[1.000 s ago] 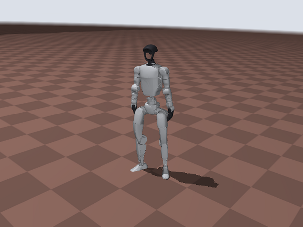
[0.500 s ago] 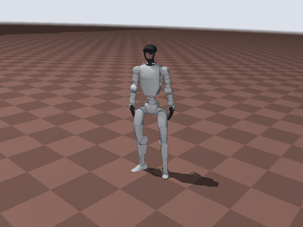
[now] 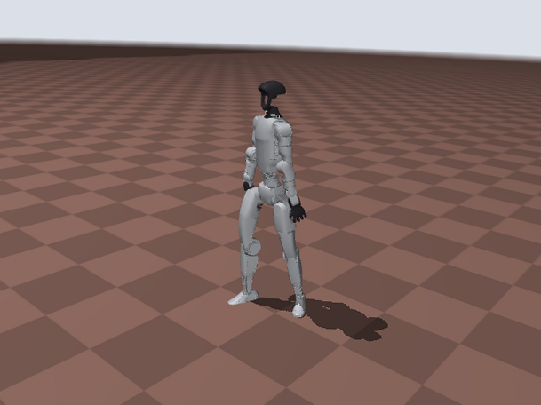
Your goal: In place motions
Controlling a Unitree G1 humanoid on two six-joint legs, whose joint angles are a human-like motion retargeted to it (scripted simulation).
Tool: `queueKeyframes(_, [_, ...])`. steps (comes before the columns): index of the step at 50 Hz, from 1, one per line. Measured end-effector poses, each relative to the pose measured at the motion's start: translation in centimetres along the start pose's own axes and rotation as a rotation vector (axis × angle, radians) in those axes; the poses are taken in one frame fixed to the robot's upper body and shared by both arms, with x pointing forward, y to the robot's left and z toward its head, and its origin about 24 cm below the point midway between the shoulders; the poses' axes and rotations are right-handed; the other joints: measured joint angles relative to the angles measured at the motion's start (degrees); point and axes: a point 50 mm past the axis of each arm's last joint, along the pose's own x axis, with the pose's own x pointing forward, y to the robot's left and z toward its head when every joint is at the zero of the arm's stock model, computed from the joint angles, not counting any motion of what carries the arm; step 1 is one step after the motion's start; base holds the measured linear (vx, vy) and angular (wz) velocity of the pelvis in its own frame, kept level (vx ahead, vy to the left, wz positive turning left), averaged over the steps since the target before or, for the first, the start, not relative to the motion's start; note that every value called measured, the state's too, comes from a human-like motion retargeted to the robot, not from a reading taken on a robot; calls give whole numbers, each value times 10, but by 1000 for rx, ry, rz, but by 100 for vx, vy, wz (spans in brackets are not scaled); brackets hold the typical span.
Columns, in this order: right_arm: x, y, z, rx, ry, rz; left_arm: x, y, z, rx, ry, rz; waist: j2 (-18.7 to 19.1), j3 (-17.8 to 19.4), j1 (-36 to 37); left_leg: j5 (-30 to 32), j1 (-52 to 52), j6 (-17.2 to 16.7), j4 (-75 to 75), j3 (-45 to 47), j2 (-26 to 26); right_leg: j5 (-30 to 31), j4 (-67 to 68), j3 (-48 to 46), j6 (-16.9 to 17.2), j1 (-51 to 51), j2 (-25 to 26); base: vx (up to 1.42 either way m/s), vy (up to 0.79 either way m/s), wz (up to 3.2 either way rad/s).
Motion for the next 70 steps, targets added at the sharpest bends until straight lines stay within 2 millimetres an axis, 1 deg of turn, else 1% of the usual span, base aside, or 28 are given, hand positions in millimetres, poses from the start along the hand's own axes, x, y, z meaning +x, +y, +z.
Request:
queueKeyframes(3, [-1, -2, 2, 1, -4, -11, 0, 0, 2, 6, -4, -1, 14, -1, -30, -10, 7, 0, 5, 27, 4, 11, -1, 42, 1, -20, 16, -16, 0, -133])
queueKeyframes(7, [0, -1, -2, 23, 18, -13, -2, 2, 6, 6, -12, 6, 28, -2, -64, -22, 16, 1, 13, 62, 7, 26, -4, 96, 4, -42, 37, -15, 1, -129])
queueKeyframes(10, [1, 1, -10, 54, 45, -8, -5, 5, 11, 8, -27, 17, 32, 2, -81, -30, 23, 2, 22, 82, 9, 37, -6, 135, 8, -52, 50, -10, 2, -122])
queueKeyframes(15, [4, 8, -30, 129, 108, 11, -8, 8, 25, 29, -69, 23, 38, 5, -101, -37, 36, 0, 28, 111, 6, 54, -13, 187, 19, -62, 70, -7, 1, -100])
queueKeyframes(22, [8, 26, -55, 267, 162, 69, -13, 1, 51, 94, -142, 7, 42, 6, -117, -36, 42, -4, 25, 134, 1, 63, -16, 197, 32, -70, 81, -2, 0, -50])
queueKeyframes(25, [10, 34, -63, 330, 168, 97, -14, -5, 60, 138, -162, -5, 41, 10, -119, -33, 41, -4, 25, 133, 1, 62, -16, 195, 33, -69, 81, 0, 0, 0])
queueKeyframes(28, [12, 41, -68, 380, 171, 126, -13, -12, 65, 183, -166, -16, 39, 12, -114, -29, 40, -3, 24, 128, 1, 59, -15, 189, 33, -67, 77, 2, -1, 15])
queueKeyframes(32, [13, 46, -72, 408, 172, 147, -10, -19, 65, 232, -152, -28, 34, 13, -100, -22, 38, -2, 21, 116, -2, 52, -14, 174, 32, -61, 69, 6, 0, 38])
queueKeyframes(35, [13, 46, -71, 397, 170, 148, -7, -21, 58, 254, -128, -29, 30, 14, -88, -15, 35, -1, 18, 102, -2, 46, -13, 158, 30, -53, 61, 8, 1, 62])
queueKeyframes(40, [11, 38, -65, 366, 148, 128, -4, -17, 44, 241, -79, -17, 26, 12, -71, -1, 21, 1, 14, 65, -1, 34, -13, 117, 23, -40, 42, 11, 3, 111])
queueKeyframes(43, [11, 31, -61, 353, 123, 100, -4, -12, 36, 201, -53, -9, 31, 19, -115, 13, -5, 6, 15, -22, 7, 29, -17, 33, 11, -27, 18, 18, 6, 246])
queueKeyframes(47, [8, 17, -53, 333, 88, 62, -6, -4, 31, 106, -47, -3, 23, 2, -34, 24, -17, -1, 5, 6, -5, 3, -9, 45, 13, -24, 9, 19, 12, 22])
queueKeyframes(52, [5, 5, -46, 365, 26, 37, -10, 2, 35, 35, -80, 4, 18, 4, 1, 46, -42, -5, -1, -46, -11, -15, -11, -26, 8, -2, -16, 13, 19, 125])
queueKeyframes(56, [3, -1, -44, 395, -10, 18, -12, 5, 39, 43, -98, 20, 15, 4, 37, 62, -62, -9, -2, -78, -16, -28, -14, -77, 8, 17, -33, 9, 23, 119])
queueKeyframes(60, [3, -2, -45, 413, -25, 24, -12, 6, 40, 55, -97, 32, 4, 8, 75, 73, -74, -12, 0, -108, -23, -40, -18, -127, 7, 43, -48, 4, 17, 114])
queueKeyframes(63, [4, 2, -46, 408, -24, 37, -11, 5, 37, 49, -87, 29, -8, 10, 107, 79, -81, -11, 3, -133, -29, -46, -22, -162, 6, 64, -57, 4, 10, 102])
queueKeyframes(70, [8, 11, -46, 345, -6, 62, -6, 2, 20, -9, -50, 35, -34, -1, 162, 84, -92, -9, 9, -174, -41, -58, -30, -219, 8, 98, -68, 5, 7, 71])
